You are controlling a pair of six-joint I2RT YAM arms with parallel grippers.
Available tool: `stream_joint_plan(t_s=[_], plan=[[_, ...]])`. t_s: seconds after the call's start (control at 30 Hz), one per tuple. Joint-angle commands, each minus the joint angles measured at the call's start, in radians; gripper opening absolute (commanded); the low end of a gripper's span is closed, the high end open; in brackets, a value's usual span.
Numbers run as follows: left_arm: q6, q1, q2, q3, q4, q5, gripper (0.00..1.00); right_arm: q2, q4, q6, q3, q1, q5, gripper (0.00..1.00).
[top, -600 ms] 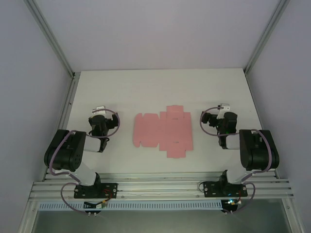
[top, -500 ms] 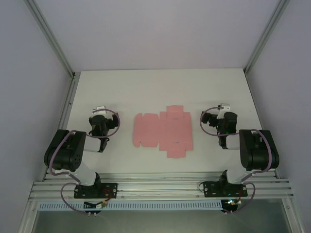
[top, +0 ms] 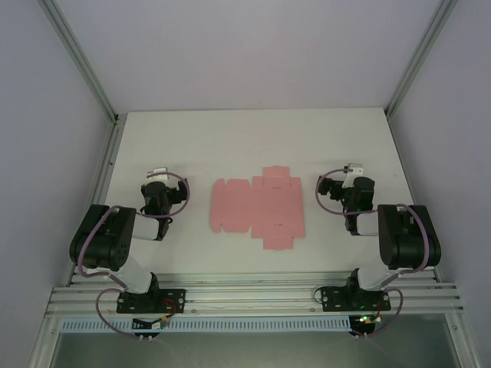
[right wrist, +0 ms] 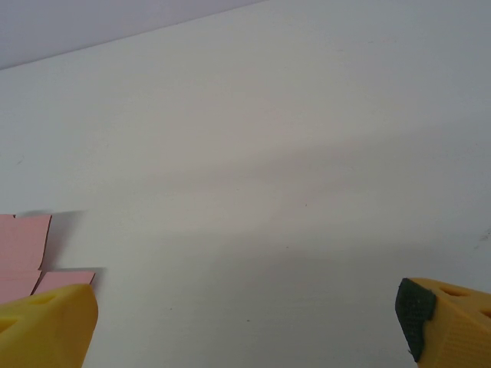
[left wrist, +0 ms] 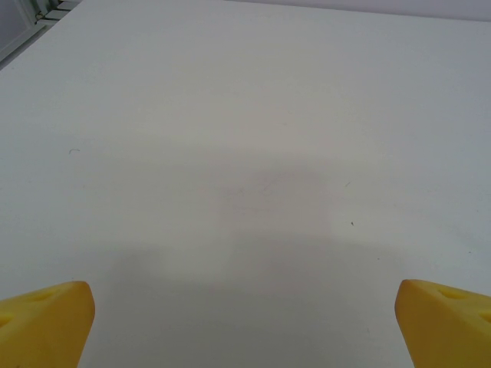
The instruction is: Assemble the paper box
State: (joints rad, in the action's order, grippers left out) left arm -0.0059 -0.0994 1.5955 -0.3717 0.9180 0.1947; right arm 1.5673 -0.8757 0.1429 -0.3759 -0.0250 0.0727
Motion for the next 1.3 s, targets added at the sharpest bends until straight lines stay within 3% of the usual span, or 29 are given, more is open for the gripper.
stream_joint_plan(t_s=[0.0,0.3,0.37,0.43,0.5,0.57,0.67,0.8,1.0,1.1,1.27], plan=[[0.009,0.015,0.0,-0.026,-0.005,-0.026,1.0,-0.012,-0.031,0.008,-0.021,0.002,0.016,1.0],[0.007,0.019,-0.002,-0.024,-0.005,-0.033,1.0,-0.014,-0.034,0.01,-0.017,0.002,0.021,1.0],[0.008,0.02,-0.002,-0.023,0.0,-0.033,1.0,-0.041,0.032,0.008,-0.04,0.003,0.015,1.0],[0.003,0.017,-0.063,-0.061,-0.129,-0.002,1.0,-0.106,0.182,0.011,-0.095,0.002,0.004,1.0],[-0.013,0.017,-0.169,-0.153,-0.373,0.023,1.0,-0.171,0.396,0.033,-0.184,0.003,-0.028,1.0],[-0.074,0.018,-0.242,-0.243,-0.56,0.031,1.0,-0.199,0.63,0.115,-0.295,0.007,-0.035,0.94],[-0.197,0.017,-0.295,-0.35,-0.821,-0.12,1.0,-0.183,0.941,0.225,-0.449,0.071,0.018,0.82],[-0.339,0.01,-0.283,-0.407,-0.971,-0.358,1.0,-0.127,1.171,0.32,-0.557,0.189,0.072,0.7],[-0.402,-0.035,-0.237,-0.39,-1.03,-0.563,1.0,-0.006,1.22,0.366,-0.607,0.373,0.245,0.56],[-0.418,-0.053,-0.188,-0.394,-1.029,-0.652,1.0,0.107,1.258,0.399,-0.639,0.396,0.266,0.46],[-0.409,-0.075,-0.103,-0.386,-1.016,-0.733,1.0,0.217,1.217,0.427,-0.62,0.396,0.245,0.45]])
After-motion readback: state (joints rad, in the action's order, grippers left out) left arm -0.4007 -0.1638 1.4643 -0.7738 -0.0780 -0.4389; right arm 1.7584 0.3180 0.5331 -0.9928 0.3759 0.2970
